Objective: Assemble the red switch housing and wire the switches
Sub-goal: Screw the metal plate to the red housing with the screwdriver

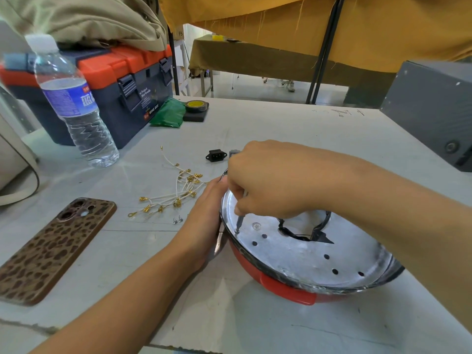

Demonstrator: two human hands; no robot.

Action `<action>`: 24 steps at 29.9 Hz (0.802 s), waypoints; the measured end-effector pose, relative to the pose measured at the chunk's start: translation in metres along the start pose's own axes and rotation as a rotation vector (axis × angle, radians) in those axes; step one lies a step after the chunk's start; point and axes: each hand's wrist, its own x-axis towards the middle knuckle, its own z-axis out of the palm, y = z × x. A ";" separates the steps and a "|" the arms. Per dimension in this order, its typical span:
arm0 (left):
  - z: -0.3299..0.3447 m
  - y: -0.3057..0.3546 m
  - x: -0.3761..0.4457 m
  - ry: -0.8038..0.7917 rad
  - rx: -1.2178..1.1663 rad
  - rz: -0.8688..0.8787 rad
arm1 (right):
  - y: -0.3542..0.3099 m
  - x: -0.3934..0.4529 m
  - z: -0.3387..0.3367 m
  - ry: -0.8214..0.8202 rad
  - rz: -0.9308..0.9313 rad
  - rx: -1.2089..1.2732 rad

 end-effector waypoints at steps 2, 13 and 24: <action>0.000 0.000 0.001 0.006 -0.009 -0.014 | 0.003 -0.002 0.002 0.028 -0.006 0.058; -0.008 -0.006 0.004 -0.066 0.092 0.102 | 0.024 -0.009 0.021 0.225 0.047 0.714; -0.026 0.021 0.010 0.173 0.100 0.226 | 0.040 -0.037 0.036 0.591 0.224 1.144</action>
